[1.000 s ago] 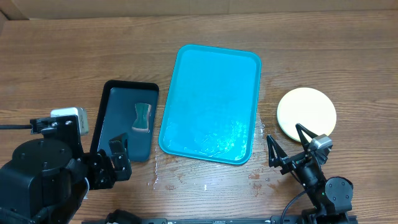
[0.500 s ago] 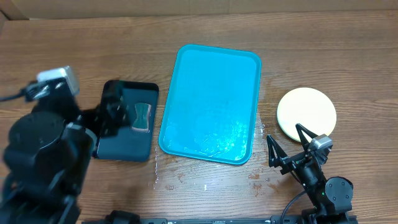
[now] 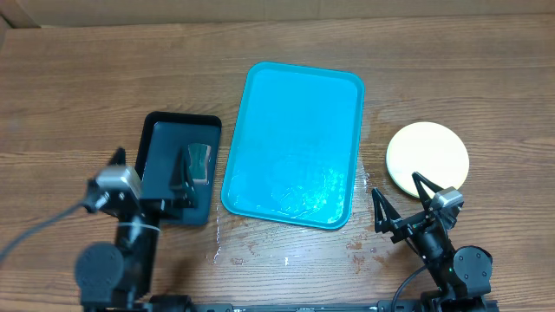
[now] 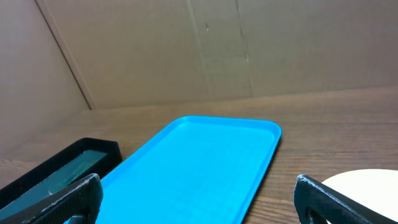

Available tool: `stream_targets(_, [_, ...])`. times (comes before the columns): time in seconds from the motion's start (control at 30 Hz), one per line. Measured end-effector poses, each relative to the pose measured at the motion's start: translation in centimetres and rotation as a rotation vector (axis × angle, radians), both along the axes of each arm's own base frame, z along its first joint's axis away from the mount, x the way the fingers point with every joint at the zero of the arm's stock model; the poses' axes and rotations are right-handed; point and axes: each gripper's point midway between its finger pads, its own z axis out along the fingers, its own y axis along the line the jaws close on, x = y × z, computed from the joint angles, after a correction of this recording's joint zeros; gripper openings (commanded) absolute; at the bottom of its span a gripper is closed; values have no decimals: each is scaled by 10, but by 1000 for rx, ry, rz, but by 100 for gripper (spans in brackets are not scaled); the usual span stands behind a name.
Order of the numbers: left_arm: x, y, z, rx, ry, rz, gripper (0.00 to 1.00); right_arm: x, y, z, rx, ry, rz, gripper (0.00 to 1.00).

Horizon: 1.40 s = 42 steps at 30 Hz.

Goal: Clean dirty plates on tray and stack at the side

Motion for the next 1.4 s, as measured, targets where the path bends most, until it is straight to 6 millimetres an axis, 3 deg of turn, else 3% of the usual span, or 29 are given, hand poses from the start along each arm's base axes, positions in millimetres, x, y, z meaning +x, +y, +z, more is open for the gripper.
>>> stream_targets(0.2, [-5,1,-60,-3,-43,3,100,0,0,0,0,0,0,100])
stream_targets(0.53, [1,8,-122,-5,-34,34,100,0,0,0,0,0,0,100])
stream_targets(0.67, [4,8,-151,-18,44,35,100,0,0,0,0,1,0,100])
stream_targets(0.83, [4,9,-150,-25,39,37,100,0,0,0,0,0,0,100])
stream_targets(1.0, [3,9,-166,-25,104,39,100,0,0,0,0,0,0,99])
stream_targets(1.4, [3,9,-166,-25,104,39,100,0,0,0,0,0,0,100])
